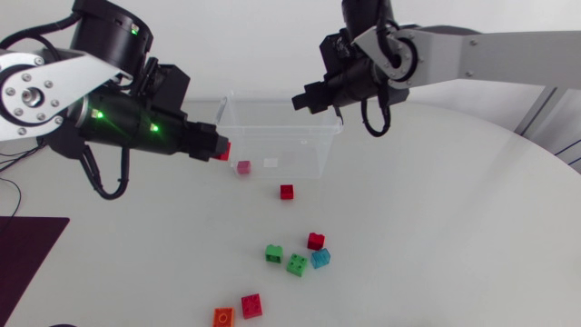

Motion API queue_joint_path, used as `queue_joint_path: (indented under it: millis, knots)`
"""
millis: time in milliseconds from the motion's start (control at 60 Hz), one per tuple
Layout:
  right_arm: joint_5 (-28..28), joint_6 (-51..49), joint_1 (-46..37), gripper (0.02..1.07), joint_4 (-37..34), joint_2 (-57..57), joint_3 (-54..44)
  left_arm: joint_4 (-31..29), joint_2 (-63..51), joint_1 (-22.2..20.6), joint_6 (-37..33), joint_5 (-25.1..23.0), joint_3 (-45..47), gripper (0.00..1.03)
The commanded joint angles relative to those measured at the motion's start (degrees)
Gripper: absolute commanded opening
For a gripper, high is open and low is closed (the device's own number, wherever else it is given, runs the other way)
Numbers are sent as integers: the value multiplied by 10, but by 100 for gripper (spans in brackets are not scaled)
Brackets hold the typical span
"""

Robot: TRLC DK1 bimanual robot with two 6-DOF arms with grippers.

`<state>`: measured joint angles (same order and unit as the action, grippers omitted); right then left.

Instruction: Pick up the duplo bricks and place them in the container

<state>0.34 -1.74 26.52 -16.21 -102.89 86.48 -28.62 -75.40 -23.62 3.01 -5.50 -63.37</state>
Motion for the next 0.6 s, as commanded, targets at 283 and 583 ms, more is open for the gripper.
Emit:
queue_joint_path:
  millis: [283, 583]
  knots:
    - [36, -34, -12, 98, 0, -79, 68, 170, -165, 34, 10, 1, -122, 11]
    - [53, -35, -20, 100, -71, 96, -89, 221, -312, 45, 9, 3, -235, 11]
